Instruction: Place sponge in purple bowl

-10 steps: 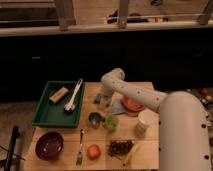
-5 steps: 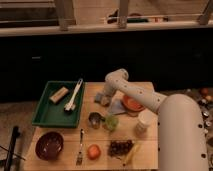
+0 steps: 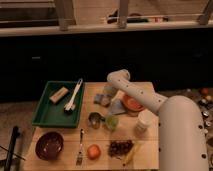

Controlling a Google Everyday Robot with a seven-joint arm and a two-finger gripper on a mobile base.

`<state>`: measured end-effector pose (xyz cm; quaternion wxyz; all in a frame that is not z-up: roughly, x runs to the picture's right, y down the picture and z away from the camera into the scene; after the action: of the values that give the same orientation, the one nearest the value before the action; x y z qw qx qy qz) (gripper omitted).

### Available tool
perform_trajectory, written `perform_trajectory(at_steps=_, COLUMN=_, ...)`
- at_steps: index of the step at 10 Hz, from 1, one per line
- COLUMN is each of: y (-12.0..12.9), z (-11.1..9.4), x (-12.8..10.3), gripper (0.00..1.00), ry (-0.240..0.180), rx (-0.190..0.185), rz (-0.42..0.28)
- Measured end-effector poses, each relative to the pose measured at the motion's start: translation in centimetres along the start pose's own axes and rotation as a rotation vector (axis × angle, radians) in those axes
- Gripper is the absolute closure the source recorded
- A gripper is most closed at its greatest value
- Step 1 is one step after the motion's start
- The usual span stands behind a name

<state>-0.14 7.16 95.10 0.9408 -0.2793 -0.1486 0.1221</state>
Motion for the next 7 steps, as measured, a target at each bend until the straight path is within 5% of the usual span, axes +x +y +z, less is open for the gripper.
perform_trajectory(at_steps=7, y=-0.9, z=-5.0, x=-3.4, gripper=1.0, ry=-0.019, rx=-0.012, rz=-0.122)
